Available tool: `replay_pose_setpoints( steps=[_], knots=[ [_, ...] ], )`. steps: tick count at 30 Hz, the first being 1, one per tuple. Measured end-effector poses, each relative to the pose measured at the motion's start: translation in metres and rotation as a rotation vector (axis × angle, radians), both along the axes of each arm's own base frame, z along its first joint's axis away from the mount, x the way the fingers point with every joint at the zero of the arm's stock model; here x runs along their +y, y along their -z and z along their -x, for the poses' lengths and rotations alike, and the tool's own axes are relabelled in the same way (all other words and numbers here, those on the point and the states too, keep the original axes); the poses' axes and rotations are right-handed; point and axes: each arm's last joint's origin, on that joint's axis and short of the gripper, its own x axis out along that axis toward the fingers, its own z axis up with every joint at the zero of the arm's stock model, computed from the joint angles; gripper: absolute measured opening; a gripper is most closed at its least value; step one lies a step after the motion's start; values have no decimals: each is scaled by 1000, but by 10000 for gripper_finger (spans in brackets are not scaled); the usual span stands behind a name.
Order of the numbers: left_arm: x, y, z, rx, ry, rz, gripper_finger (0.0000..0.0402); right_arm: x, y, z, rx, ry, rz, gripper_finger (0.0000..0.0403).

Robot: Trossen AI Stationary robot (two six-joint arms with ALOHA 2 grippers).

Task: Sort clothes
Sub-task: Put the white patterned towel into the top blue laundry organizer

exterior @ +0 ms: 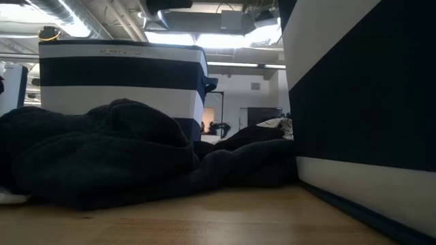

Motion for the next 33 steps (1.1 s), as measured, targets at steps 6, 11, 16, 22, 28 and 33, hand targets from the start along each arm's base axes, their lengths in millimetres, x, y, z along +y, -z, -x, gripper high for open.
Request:
replay_pose_setpoints(
  steps=[6, 11, 16, 22, 28, 33],
  knots=[
    [-10, 30, -31, 120, 21, 41, 214, 0, 0, 0, 0, 0, 0, 35],
    [-10, 58, -53, 210, -4, 93, 214, 0, 0, 0, 0, 0, 0, 35],
    [-8, 86, -71, 297, -84, 99, 214, 0, 0, 0, 1, 0, 0, 35],
    [-6, 117, -91, 330, -164, 151, 214, 0, 0, 0, 1, 0, 0, 35],
    [-5, 143, -111, 302, -205, 229, 214, 0, 0, 0, 1, 0, 0, 35],
    [-3, 167, -121, 316, -262, 309, 214, 0, 0, 0, 1, 0, 0, 35]
  ],
)
